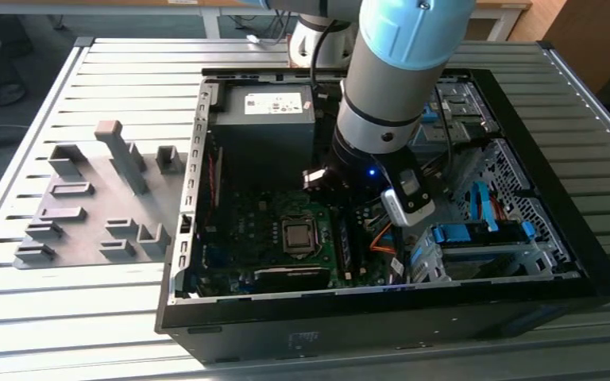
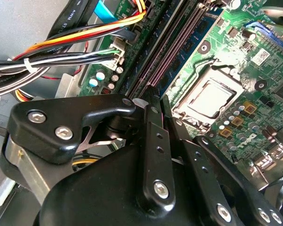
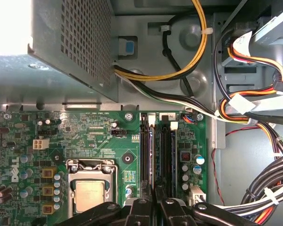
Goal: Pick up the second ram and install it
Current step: 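Insert the second ram into the second slot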
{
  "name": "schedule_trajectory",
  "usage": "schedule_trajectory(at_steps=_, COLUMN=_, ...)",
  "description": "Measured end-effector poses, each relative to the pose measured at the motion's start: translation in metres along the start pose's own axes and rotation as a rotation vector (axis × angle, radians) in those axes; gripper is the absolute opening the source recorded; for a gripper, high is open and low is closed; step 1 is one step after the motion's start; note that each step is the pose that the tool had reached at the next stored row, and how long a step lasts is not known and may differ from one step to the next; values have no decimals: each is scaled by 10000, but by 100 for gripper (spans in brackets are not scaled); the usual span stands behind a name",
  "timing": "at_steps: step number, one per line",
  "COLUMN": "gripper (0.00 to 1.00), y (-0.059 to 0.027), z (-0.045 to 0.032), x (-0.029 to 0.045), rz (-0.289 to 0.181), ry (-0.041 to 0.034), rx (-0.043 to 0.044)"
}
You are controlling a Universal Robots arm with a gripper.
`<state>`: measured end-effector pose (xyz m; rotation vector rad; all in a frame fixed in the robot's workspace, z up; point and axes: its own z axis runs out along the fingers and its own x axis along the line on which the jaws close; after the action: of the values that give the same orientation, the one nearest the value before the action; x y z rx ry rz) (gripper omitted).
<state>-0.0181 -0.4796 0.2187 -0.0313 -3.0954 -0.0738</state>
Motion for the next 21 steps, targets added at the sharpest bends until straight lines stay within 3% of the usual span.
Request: schedule_trajectory(at_steps=21, gripper=14, y=-20, z=33, x=-2, rz=110, ry=-6, rx=-12)
